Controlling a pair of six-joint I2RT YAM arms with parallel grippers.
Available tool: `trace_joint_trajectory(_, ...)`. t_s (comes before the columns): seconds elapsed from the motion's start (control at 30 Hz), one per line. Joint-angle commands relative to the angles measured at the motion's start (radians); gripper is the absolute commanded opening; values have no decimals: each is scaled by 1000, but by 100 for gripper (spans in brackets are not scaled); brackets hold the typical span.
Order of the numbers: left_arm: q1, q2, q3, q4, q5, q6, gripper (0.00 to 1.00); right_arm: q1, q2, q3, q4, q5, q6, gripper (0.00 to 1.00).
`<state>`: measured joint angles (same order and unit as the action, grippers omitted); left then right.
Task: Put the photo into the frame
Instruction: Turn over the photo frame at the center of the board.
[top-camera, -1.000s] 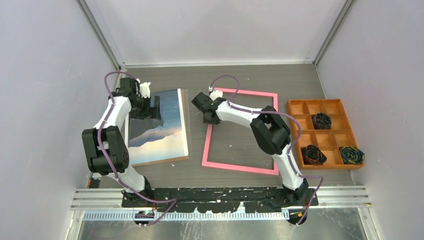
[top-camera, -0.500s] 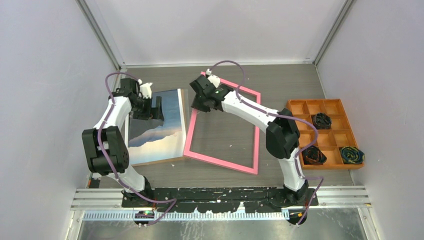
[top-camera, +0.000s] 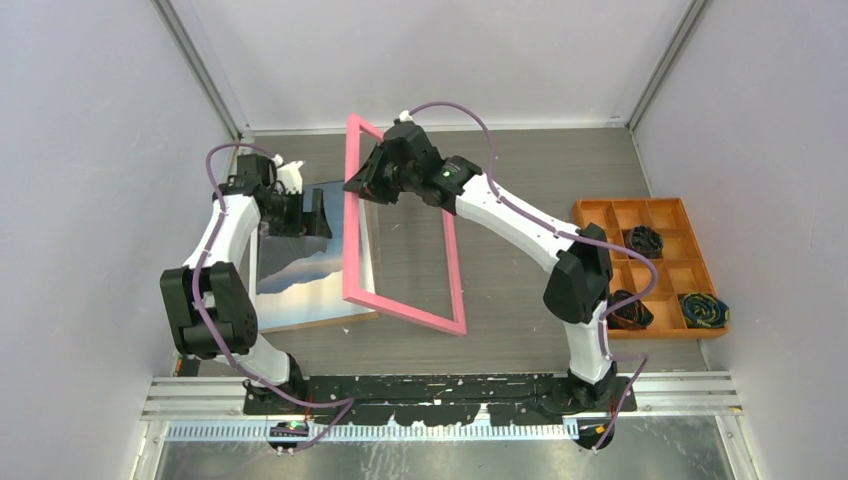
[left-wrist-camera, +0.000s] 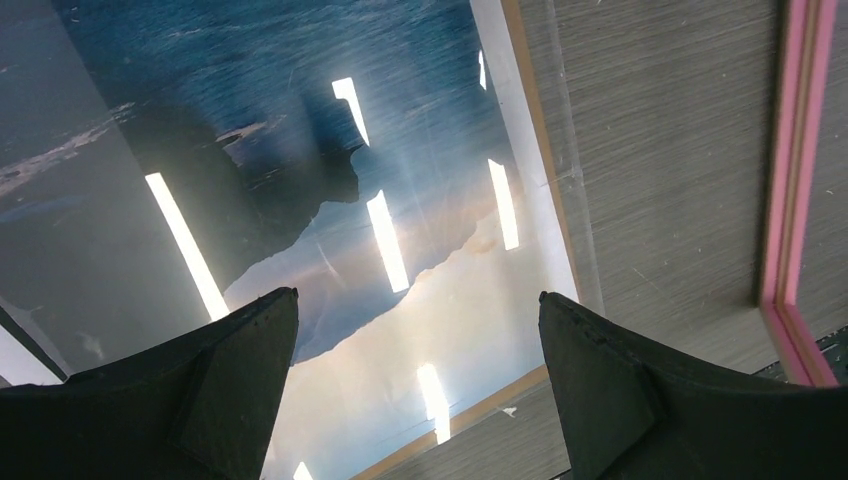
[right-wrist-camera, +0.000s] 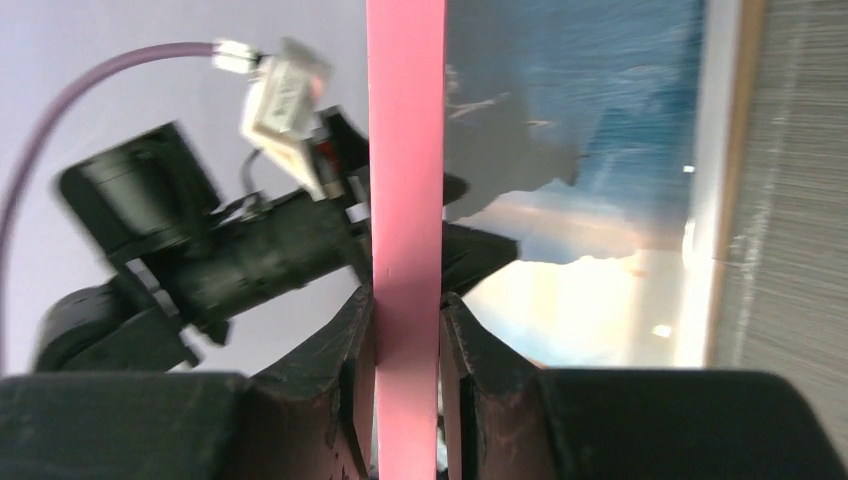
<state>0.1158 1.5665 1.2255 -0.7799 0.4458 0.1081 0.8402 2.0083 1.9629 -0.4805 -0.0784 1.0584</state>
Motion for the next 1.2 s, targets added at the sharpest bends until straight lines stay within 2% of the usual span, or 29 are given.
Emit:
trace_joint_trajectory(0.0,-4,-40,37,-19,54,-22,91,-21,-144,-36,248,-138,122,1)
trace_joint_trajectory(0.13,-11,-54,41,-18,72,-39,91,-54,-172,-113,418,-204,246,1)
trace_joint_trajectory(0.4,-55,-102,53,-12,77,-60,92,-108,-183,-186,477,-294,283,1)
trace_joint_trajectory(0.63,-106,-155,91,-7,85,-103,92,-148,-190,-379,700,-368,382,2)
trace_joint_trajectory(0.67,-107,-163,101,-13,85,-103,92,-150,-192,-384,698,-370,379,5)
trace_joint_trajectory(0.77,-161,-191,137,-31,84,-117,92,-158,-206,-369,659,-373,345,31)
trace_joint_trajectory(0.83,-186,-218,162,-33,84,-145,92,-164,-219,-348,596,-368,303,41)
trace_joint_trajectory(0.97,-271,-264,212,-21,77,-181,93,-183,-241,-329,462,-349,231,45)
trace_joint_trajectory(1.17,-448,-253,279,-53,-24,-164,94,-199,-253,-290,318,-340,152,55)
